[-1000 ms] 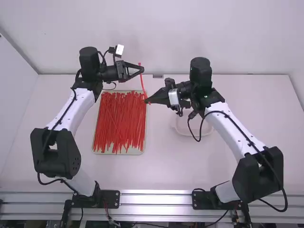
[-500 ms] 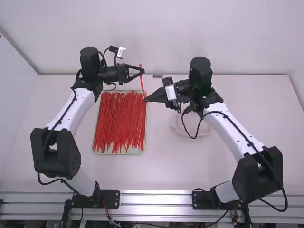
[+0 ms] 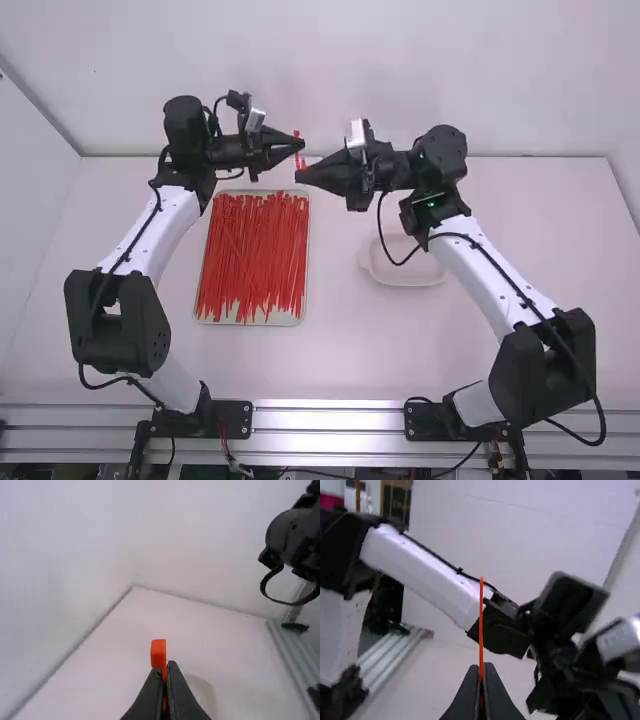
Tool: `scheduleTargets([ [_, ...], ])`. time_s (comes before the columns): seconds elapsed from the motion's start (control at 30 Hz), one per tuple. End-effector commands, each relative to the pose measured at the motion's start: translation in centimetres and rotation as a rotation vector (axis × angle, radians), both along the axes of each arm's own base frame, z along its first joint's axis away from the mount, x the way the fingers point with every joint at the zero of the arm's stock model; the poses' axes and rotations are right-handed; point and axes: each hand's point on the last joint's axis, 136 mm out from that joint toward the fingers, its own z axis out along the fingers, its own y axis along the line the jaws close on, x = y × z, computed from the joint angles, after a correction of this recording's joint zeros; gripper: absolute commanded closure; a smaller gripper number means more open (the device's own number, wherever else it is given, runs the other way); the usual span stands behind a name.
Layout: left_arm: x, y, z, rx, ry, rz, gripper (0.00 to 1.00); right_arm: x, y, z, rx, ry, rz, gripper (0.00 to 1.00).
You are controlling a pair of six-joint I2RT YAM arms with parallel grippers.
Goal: Fasten the cable tie
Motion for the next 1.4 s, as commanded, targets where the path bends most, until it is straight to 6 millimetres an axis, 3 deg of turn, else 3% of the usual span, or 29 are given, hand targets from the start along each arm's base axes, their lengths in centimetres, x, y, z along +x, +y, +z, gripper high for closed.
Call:
scheduleTargets([
  [0.0,-0.2,-0.2,0.3,0.028,-0.150,-0.014,0.98,1.1,-0.1,-0.7,-0.032,0.221,-0.024,1.00],
  [0.2,-0.6,0.3,1.4,0.024,-0.242,-0.036,0.98,1.7,0.1,-3.6,-0.105,0.305,-0.043,1.00],
  [0.43,-4.6,-0.4,1.6,0.038,-0.496,-0.264,0.98,2.0,0.2,-6.1,-0.168,0.389,-0.074,1.00],
  [0.8,-4.6,-0.4,1.5,0.060,-0.688,-0.265,0.98,2.4,1.6,-6.6,-0.187,0.525,-0.129,1.00],
  [1.37,-5.3,-1.1,3.7,0.075,-0.905,-0.266,0.98,3.6,0.9,-6.5,-0.174,0.555,-0.176,1.00],
])
